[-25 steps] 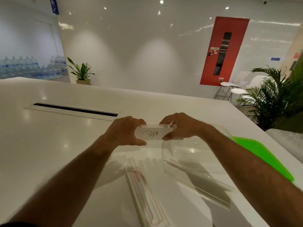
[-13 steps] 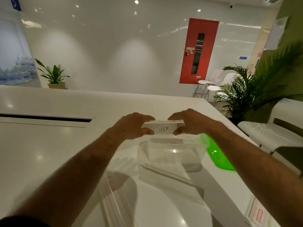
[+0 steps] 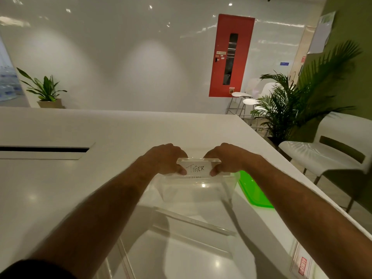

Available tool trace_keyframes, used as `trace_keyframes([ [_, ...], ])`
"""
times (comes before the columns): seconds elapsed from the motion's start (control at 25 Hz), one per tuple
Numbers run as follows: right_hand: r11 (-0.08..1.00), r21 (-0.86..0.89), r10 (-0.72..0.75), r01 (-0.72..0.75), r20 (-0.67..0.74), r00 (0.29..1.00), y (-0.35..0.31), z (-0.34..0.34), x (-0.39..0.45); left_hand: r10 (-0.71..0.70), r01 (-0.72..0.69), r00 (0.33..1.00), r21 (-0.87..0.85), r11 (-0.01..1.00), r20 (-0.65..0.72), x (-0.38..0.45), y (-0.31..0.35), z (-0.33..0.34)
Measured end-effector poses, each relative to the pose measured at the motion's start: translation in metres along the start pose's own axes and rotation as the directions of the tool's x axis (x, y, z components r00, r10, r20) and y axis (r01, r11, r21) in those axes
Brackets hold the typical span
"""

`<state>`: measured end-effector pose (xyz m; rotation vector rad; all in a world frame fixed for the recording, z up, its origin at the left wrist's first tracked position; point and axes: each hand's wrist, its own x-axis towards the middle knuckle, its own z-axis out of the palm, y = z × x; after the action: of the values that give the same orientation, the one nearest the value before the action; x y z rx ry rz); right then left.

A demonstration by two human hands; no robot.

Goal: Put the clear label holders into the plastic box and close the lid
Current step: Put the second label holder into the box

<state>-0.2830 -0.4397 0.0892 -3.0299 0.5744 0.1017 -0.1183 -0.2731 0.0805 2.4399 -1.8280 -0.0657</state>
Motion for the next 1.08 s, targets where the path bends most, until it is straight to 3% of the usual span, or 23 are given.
trace_keyframes([
  [0.52,0.995,-0.052,-0.07,0.083,0.211,0.975,0.005,0.031,0.032,-0.002,-0.012,0.967,0.054,0.998,0.255,0.035,0.004,0.031],
  [0.92,0.996,-0.055,-0.058,0.076,0.276,0.959,-0.001,0.038,0.037,-0.044,0.01,0.97,0.141,0.99,0.238,0.042,0.006,0.043],
  [1.08,0.998,0.005,-0.055,0.055,0.231,0.972,-0.001,0.037,0.032,-0.071,0.034,0.974,0.173,0.984,0.216,0.038,0.008,0.041],
])
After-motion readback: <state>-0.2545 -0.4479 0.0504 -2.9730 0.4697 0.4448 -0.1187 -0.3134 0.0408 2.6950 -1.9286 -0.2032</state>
